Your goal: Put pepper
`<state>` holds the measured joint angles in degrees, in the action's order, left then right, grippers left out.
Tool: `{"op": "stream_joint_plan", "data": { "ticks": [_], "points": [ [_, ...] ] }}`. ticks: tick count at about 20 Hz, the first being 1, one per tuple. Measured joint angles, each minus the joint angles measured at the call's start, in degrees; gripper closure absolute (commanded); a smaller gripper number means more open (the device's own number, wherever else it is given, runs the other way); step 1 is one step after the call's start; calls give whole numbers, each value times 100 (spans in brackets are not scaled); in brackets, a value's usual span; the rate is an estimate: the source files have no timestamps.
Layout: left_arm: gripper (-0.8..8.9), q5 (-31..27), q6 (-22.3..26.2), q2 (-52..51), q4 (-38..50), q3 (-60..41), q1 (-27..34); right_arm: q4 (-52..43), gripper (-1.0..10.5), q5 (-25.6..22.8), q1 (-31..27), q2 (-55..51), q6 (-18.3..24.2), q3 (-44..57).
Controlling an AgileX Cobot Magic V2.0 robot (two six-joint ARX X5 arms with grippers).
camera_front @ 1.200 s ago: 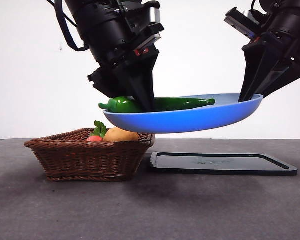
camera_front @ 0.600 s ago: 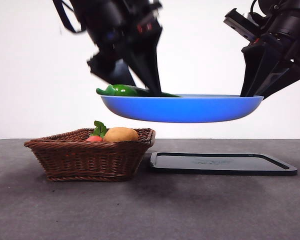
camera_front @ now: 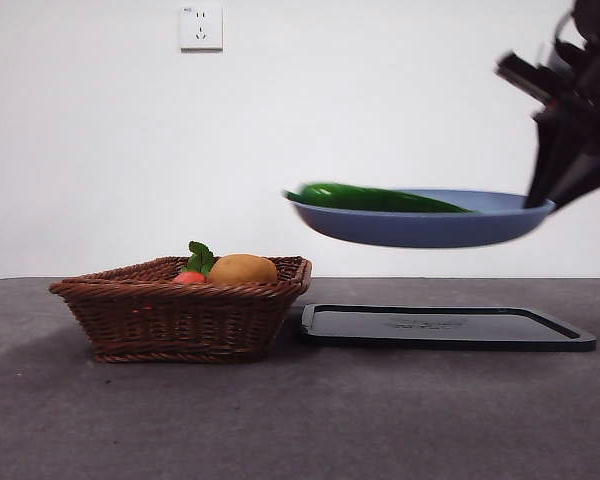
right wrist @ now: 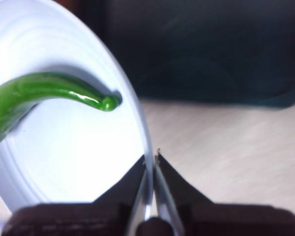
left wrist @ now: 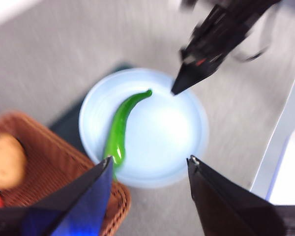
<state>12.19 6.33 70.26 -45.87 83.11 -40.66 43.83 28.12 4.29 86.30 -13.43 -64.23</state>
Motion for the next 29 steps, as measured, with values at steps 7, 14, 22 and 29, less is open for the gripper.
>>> {"op": "stream_joint_plan", "data": {
  "ticks": [7,14,22,29],
  "points": [
    [542,2,-177,-942,-103,20,0,-323,941,-7,-656,1456,-33,-697],
    [542,2,-337,-1047,-387,20,0,-529,941,0,-656,2549,-81,-1515],
    [542,0,-444,-1049,-289,20,0,-487,891,33,-656,2796,-79,-1515],
    [542,-2,-446,-1049,-398,20,0,-435,801,-22,-695,2430,-46,-1515]
  ]
}}
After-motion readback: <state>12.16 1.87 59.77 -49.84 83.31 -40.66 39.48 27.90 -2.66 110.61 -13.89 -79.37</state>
